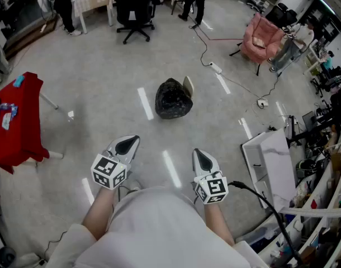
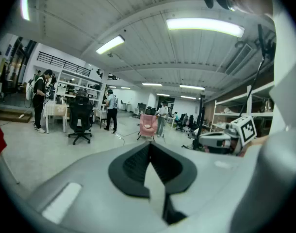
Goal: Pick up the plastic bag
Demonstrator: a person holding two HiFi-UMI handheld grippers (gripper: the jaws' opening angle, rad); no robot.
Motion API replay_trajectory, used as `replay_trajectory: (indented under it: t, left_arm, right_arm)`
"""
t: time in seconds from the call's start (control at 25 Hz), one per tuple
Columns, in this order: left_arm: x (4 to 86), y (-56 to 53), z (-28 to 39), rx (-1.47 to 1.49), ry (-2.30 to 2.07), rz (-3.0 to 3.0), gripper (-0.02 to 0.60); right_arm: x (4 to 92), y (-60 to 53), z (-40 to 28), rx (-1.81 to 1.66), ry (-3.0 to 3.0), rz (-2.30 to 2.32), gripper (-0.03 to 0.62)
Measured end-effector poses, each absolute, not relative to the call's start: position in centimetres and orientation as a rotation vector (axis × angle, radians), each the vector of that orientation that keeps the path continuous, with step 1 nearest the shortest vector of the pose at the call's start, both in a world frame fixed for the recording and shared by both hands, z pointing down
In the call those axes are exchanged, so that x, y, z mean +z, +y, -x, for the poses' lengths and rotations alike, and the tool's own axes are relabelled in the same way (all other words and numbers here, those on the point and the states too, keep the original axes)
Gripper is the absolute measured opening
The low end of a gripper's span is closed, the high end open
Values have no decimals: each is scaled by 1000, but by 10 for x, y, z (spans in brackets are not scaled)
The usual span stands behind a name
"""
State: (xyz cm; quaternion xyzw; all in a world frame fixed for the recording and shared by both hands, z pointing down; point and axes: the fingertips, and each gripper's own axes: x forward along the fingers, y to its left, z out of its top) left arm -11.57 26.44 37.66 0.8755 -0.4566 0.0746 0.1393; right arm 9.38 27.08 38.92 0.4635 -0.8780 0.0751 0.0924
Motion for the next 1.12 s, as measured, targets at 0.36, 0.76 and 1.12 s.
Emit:
replay_trajectory:
  t: [0.36,0.76,1.12]
  left_arm:
    - [378,271,103,225,-1312,-2526,3]
    - [386,280,86,255,-1338,-2483,3]
    - [391,288,63,274,-1435,-2438,3]
  right_arm:
    - [391,275,-102,238,-2612,-1370,-2]
    - [399,286,-119,305,-2650,-1285,-2]
    - [412,292,-161,304,-2692,-1197,0]
